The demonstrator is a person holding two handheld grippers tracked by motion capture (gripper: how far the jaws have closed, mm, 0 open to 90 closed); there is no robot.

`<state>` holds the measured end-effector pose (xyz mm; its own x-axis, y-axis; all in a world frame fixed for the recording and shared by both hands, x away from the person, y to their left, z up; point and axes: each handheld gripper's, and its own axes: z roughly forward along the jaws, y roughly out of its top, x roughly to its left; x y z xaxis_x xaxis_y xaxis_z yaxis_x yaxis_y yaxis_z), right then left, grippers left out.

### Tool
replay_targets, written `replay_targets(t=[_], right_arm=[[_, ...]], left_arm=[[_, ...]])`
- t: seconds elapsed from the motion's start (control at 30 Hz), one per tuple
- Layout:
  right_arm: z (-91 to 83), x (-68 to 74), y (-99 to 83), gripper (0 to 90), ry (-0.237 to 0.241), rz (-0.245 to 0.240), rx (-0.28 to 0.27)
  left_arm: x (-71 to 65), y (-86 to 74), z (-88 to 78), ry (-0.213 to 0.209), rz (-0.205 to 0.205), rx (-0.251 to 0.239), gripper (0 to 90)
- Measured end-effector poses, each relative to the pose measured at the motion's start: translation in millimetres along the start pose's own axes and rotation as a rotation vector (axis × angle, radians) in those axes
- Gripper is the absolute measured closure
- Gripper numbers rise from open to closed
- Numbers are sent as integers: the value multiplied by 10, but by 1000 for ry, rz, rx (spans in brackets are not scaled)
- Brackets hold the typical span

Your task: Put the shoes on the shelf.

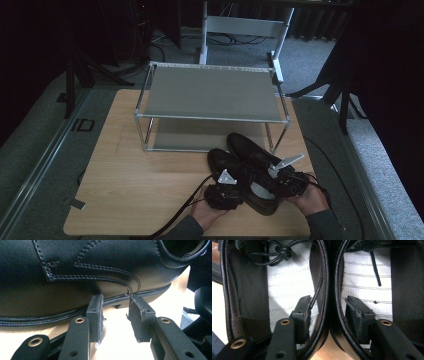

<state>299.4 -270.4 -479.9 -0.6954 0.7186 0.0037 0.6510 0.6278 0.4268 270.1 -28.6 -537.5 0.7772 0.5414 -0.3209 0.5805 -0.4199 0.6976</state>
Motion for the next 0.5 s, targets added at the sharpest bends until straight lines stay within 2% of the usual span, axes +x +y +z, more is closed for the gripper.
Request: replay_targets(t=[0.07,0.17,0.3,0.5], right_arm=[[1,0,2,566,1,0,0],[6,-12,26,635,16,11,21],[10,-31,39,722,34,43,22],[5,-10,31,776,19,54,5]], left_arm=[[1,0,-1,0,-1,-2,641],[9,4,-11,1,0,-8,641],[19,11,-20,-2,-5,-17,641],[20,18,-19,0,-16,-26,641]])
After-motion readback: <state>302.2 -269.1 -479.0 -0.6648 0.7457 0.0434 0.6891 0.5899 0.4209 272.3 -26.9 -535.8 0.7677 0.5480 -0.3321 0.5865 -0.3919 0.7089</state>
